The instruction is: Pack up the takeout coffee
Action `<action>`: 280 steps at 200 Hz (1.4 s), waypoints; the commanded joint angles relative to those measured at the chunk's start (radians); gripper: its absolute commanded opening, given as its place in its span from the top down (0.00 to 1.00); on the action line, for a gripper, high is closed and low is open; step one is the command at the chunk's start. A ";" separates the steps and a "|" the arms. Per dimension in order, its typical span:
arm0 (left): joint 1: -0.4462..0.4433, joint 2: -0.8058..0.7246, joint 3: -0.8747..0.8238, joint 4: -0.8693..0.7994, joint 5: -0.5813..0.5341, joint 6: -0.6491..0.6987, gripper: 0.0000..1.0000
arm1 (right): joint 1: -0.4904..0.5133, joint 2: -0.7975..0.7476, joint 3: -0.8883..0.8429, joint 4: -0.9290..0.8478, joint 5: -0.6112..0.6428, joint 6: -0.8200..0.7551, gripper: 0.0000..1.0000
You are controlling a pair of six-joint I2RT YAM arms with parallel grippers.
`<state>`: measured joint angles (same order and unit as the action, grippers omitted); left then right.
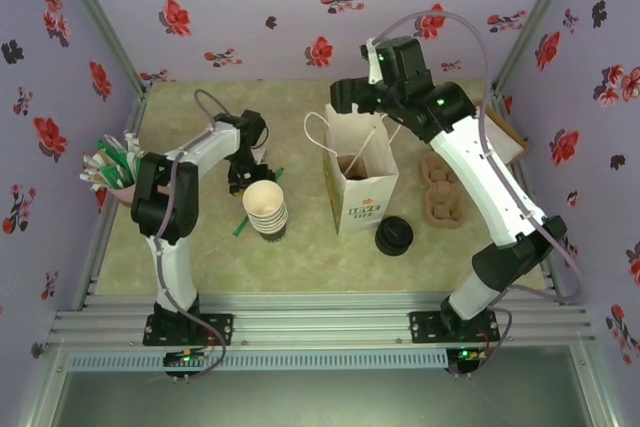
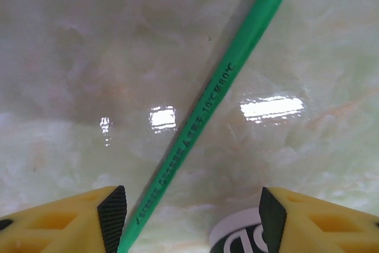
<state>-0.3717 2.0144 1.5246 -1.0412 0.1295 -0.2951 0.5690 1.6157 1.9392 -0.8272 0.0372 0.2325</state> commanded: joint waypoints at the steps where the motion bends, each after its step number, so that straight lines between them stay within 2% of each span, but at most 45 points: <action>1: -0.010 0.044 0.045 -0.033 -0.050 0.039 0.38 | -0.006 -0.044 0.037 -0.023 -0.028 0.011 0.01; 23: -0.009 0.070 0.070 -0.035 -0.076 0.051 0.40 | -0.006 -0.049 0.039 -0.026 -0.034 0.013 0.01; 63: -0.009 0.107 0.065 -0.027 -0.095 0.071 0.52 | -0.006 -0.059 0.040 -0.029 -0.035 0.013 0.01; 106: -0.009 0.110 0.024 0.001 -0.091 0.070 0.54 | -0.006 -0.064 0.039 -0.029 -0.033 0.010 0.01; 131: -0.010 0.115 0.018 0.002 -0.104 0.068 0.61 | -0.006 -0.064 0.044 -0.030 -0.037 0.013 0.01; 157: -0.009 0.115 0.021 -0.004 -0.140 0.067 0.76 | -0.006 -0.069 0.046 -0.033 -0.039 0.013 0.01; 175: -0.009 0.112 0.023 -0.011 -0.163 0.066 0.78 | -0.006 -0.070 0.050 -0.038 -0.043 0.013 0.01; 223: -0.005 0.048 0.049 -0.033 -0.204 0.052 0.89 | -0.006 -0.075 0.057 -0.043 -0.057 0.016 0.01; 280: 0.019 -0.065 0.094 -0.092 -0.253 0.054 0.91 | -0.006 -0.097 0.043 -0.041 -0.062 0.021 0.01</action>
<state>-0.3695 2.0369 1.5703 -1.0718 -0.0731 -0.2363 0.5690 1.5581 1.9705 -0.8661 -0.0086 0.2375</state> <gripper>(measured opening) 0.094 0.992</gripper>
